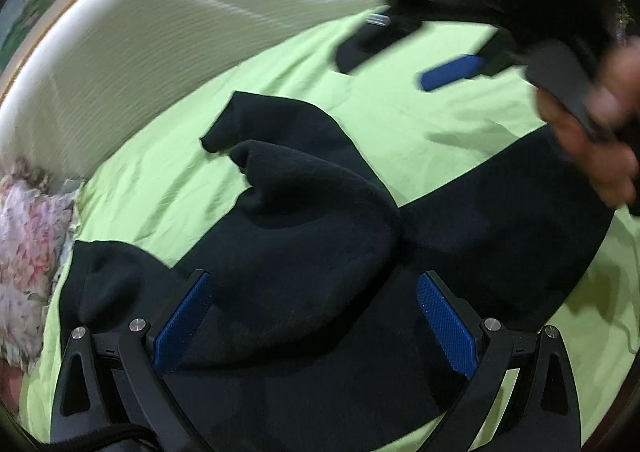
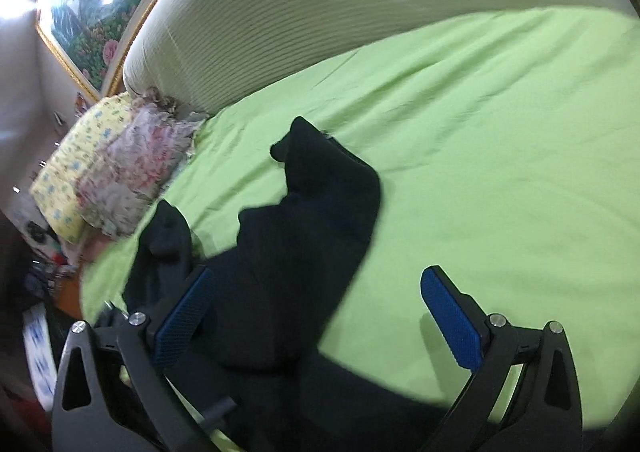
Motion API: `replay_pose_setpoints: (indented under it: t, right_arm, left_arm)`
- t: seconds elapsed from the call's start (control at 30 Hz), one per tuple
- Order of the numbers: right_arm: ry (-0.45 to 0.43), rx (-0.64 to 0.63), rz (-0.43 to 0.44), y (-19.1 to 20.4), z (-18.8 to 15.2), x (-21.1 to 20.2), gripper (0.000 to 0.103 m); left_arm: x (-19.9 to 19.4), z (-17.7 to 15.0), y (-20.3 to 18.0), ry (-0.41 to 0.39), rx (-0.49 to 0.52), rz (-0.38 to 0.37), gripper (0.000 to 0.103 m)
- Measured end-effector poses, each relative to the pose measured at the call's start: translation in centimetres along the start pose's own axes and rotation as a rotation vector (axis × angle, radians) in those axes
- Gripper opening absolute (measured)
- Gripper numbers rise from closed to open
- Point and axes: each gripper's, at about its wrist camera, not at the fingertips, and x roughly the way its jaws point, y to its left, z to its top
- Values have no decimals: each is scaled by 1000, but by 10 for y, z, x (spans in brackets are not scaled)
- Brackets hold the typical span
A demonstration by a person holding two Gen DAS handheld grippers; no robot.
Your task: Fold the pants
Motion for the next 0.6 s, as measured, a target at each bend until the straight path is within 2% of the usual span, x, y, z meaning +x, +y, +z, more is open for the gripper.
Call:
replay_pose_setpoints:
  t: [0.17, 0.27, 0.37, 0.4, 0.43, 0.47, 0.5, 0.53, 0.57, 0.6]
  right_arm:
    - [109, 104, 53, -25, 27, 46, 84]
    - [177, 158, 96, -39, 38, 76, 76]
    - [217, 214, 138, -50, 44, 101, 58]
    - [216, 220, 146, -50, 46, 104, 47]
    - [210, 228, 144, -51, 48, 105, 32]
    - [201, 238, 148, -51, 48, 104, 24]
    - [184, 244, 152, -51, 49, 102, 16]
    - [149, 248, 160, -49, 48, 94, 14]
    - [112, 250, 165, -47, 47, 86, 13]
    - [75, 250, 162, -44, 46, 76, 12]
  left_arm:
    - [18, 0, 11, 39, -31, -77, 101]
    - [29, -2, 17, 67, -40, -90, 101]
    - [38, -6, 22, 88, -36, -103, 98]
    - [41, -7, 24, 95, -30, -105, 90]
    - [45, -8, 25, 104, -21, -98, 82]
    - [46, -9, 26, 107, -16, -100, 78]
    - [46, -9, 28, 106, -14, -110, 68]
    - [44, -9, 30, 97, -11, -122, 53]
    - [43, -7, 32, 98, -8, -126, 46]
    - [41, -6, 35, 98, -8, -134, 31]
